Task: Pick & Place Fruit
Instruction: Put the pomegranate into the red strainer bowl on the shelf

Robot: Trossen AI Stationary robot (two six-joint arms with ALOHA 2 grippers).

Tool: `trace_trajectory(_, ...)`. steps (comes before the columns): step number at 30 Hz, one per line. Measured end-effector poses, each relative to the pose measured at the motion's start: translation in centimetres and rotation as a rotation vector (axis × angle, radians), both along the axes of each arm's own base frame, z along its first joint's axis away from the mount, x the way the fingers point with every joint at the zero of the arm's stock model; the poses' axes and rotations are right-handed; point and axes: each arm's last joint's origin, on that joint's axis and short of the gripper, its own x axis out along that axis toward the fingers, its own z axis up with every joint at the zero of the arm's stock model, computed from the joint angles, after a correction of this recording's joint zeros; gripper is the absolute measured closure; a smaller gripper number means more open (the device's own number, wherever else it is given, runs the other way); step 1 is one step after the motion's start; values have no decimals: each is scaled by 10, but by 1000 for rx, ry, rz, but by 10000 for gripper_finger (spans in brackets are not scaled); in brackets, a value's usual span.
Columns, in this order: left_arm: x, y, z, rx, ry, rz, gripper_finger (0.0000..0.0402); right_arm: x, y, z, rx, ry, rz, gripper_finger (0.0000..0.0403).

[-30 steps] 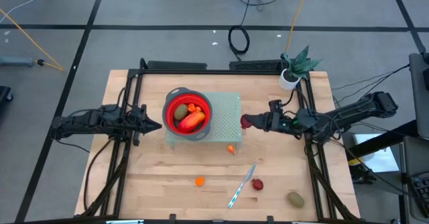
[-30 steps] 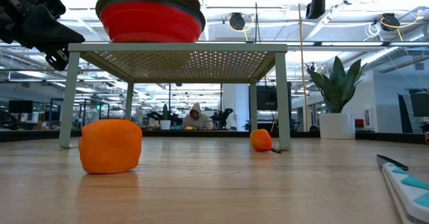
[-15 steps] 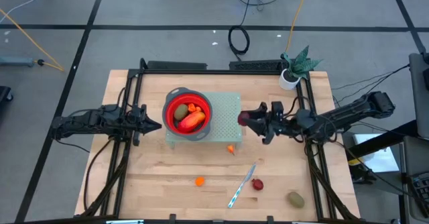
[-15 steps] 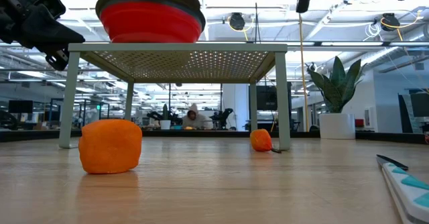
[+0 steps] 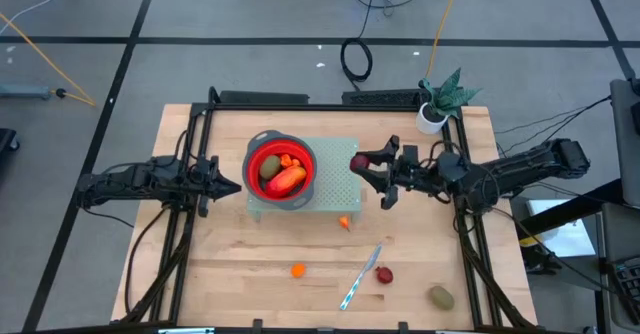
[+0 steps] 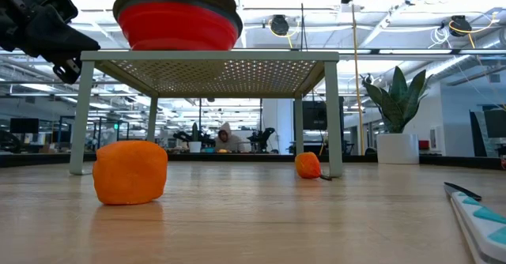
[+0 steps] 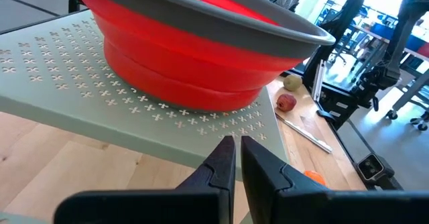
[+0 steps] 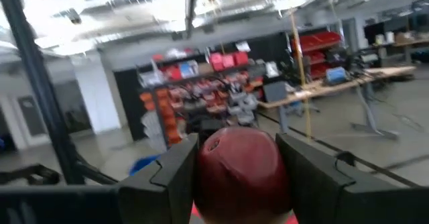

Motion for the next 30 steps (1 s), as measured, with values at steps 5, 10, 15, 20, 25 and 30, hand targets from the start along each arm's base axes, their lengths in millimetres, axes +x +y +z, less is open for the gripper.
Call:
trace_trajectory(5, 0, 0, 0, -1, 0, 0, 378, 13, -9, 15, -34, 81, -22, 223)
trace_trajectory(10, 0, 0, 0, -1, 0, 0, 378, 33, -19, 25, -71, 149, 5, 222)
trace_trajectory(15, 0, 0, 0, -3, 0, 1, 378, 55, -31, 34, -89, 174, 37, 223)
trace_trajectory(20, 0, 0, 0, -3, 0, 1, 378, 76, -42, 38, -117, 201, 67, 222)
trace_trajectory(25, 0, 0, 0, -3, 0, 1, 378, 93, -50, 35, -124, 217, 86, 222)
trace_trajectory(30, 0, 0, 0, -3, 0, 1, 378, 113, -52, 29, -142, 241, 88, 221)
